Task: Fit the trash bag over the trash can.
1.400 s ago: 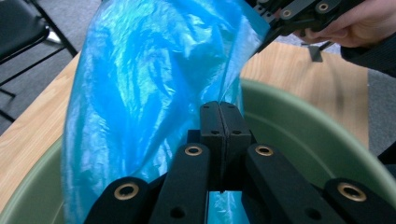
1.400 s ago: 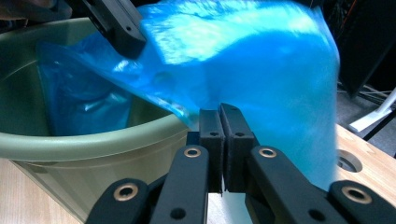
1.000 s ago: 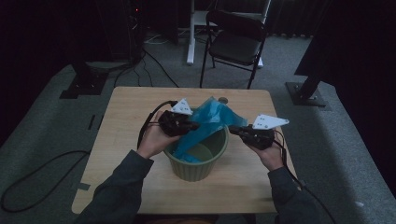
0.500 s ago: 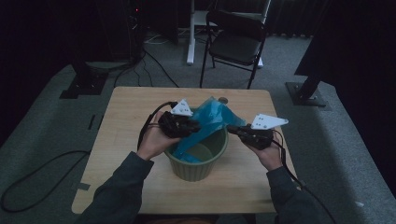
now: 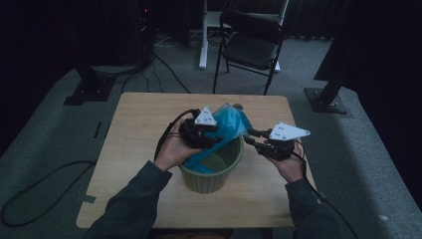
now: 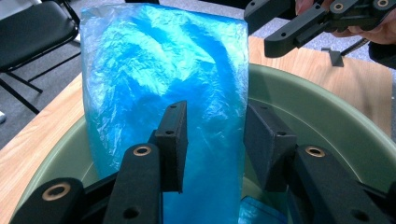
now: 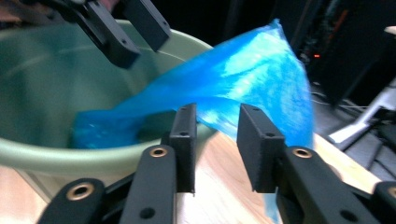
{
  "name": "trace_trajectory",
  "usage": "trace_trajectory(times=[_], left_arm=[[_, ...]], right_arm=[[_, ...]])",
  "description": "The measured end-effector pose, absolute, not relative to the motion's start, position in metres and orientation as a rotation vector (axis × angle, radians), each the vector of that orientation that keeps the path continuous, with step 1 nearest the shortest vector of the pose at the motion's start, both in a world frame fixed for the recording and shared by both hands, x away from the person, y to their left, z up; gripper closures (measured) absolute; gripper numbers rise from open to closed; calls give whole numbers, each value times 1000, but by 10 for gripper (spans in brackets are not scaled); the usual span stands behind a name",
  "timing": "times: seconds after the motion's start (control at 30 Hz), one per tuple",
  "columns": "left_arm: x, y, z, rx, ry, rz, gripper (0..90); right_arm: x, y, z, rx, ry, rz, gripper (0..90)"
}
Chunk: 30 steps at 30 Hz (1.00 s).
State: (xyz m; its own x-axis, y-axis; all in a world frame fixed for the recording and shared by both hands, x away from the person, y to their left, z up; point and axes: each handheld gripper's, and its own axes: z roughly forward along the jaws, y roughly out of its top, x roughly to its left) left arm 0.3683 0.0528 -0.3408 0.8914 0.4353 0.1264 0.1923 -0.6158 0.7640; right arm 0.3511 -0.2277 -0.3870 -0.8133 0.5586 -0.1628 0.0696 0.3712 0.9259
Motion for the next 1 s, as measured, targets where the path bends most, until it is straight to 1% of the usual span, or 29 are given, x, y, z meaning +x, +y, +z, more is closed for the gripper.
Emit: trace_trajectory(times=[0.03, 0.07, 0.17, 0.3, 0.47, 0.5, 0.53, 0.57, 0.6, 0.63, 0.67, 0.7, 0.8, 0.87, 0.9, 1.0], left_arm=[[368, 53, -341, 2240, 448, 383, 602], [369, 55, -341, 2241, 453, 377, 601], [370, 56, -341, 2237, 456, 366, 601], [370, 56, -341, 2237, 455, 365, 597], [370, 53, -341, 2239, 453, 365, 584], [370, 52, -341, 2241, 449, 365, 583], [370, 51, -340, 2240, 449, 368, 580], [370, 51, -340, 2240, 449, 368, 575], [370, 48, -340, 2239, 443, 373, 572], [370, 48, -340, 2239, 443, 373, 572], [369, 45, -339, 2237, 443, 378, 572], [369, 43, -338, 2239, 445, 390, 562], [368, 38, -338, 2240, 445, 427, 530], [368, 38, -338, 2240, 445, 427, 523], [368, 30, -340, 2249, 439, 449, 512], [367, 22, -341, 2249, 441, 473, 498]], right_arm=[[351, -228, -387, 543, 2183, 1441, 666], [353, -231, -390, 581, 2162, 1412, 634], [357, -230, -394, 618, 2148, 1362, 612], [362, -225, -396, 628, 2128, 1340, 611], [364, -224, -389, 642, 2092, 1356, 616], [365, -223, -388, 648, 2090, 1354, 632], [367, -223, -386, 653, 2091, 1351, 691], [367, -223, -386, 653, 2091, 1351, 691], [370, -220, -381, 640, 2111, 1375, 808], [370, -220, -381, 640, 2111, 1375, 808], [370, -219, -379, 631, 2117, 1387, 840], [370, -215, -375, 607, 2126, 1403, 898], [369, -211, -370, 576, 2142, 1437, 900], [368, -211, -368, 570, 2146, 1458, 900], [367, -209, -365, 564, 2150, 1505, 900], [365, -208, -362, 558, 2152, 1544, 900]])
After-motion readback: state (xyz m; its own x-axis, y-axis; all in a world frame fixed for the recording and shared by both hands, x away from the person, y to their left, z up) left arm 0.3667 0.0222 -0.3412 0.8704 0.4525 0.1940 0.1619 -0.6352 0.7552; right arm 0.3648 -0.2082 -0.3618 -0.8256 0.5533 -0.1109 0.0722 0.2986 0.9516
